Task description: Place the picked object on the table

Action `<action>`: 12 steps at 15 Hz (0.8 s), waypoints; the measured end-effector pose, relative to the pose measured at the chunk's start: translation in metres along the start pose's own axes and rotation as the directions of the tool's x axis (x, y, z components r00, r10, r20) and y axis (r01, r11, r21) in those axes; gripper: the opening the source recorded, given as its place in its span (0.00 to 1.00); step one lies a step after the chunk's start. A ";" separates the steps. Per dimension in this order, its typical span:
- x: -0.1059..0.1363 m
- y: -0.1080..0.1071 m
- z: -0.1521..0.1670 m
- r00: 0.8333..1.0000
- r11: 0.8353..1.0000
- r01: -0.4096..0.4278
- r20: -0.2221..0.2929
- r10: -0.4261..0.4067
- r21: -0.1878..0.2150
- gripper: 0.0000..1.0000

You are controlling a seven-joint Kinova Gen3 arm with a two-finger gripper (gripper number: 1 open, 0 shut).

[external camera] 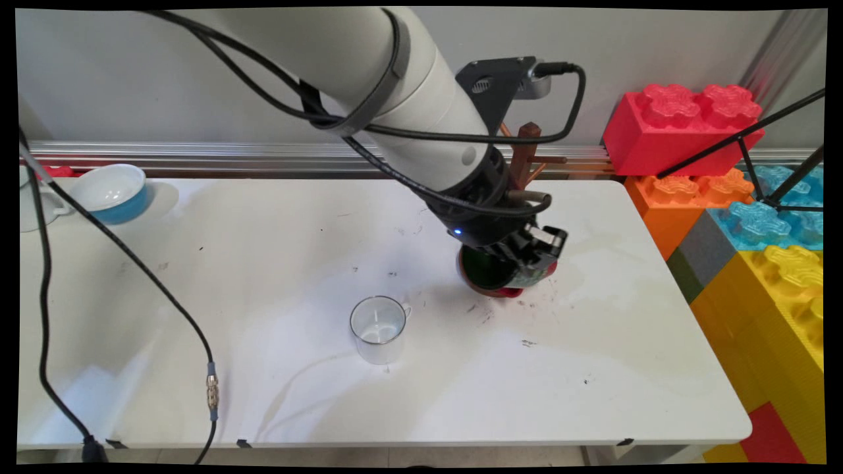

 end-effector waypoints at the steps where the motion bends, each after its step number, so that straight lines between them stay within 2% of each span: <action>1: 0.002 -0.003 0.000 1.000 1.000 -0.016 0.014 0.016 0.021 0.00; 4: 0.008 -0.012 -0.001 0.997 0.995 -0.064 0.048 0.061 0.075 0.00; 7: 0.016 -0.028 -0.002 0.989 0.982 -0.128 0.094 0.115 0.141 0.00; 10: 0.022 -0.053 -0.002 0.969 0.954 -0.214 0.168 0.181 0.208 0.00; 12: 0.024 -0.070 -0.001 0.947 0.933 -0.279 0.228 0.228 0.228 0.00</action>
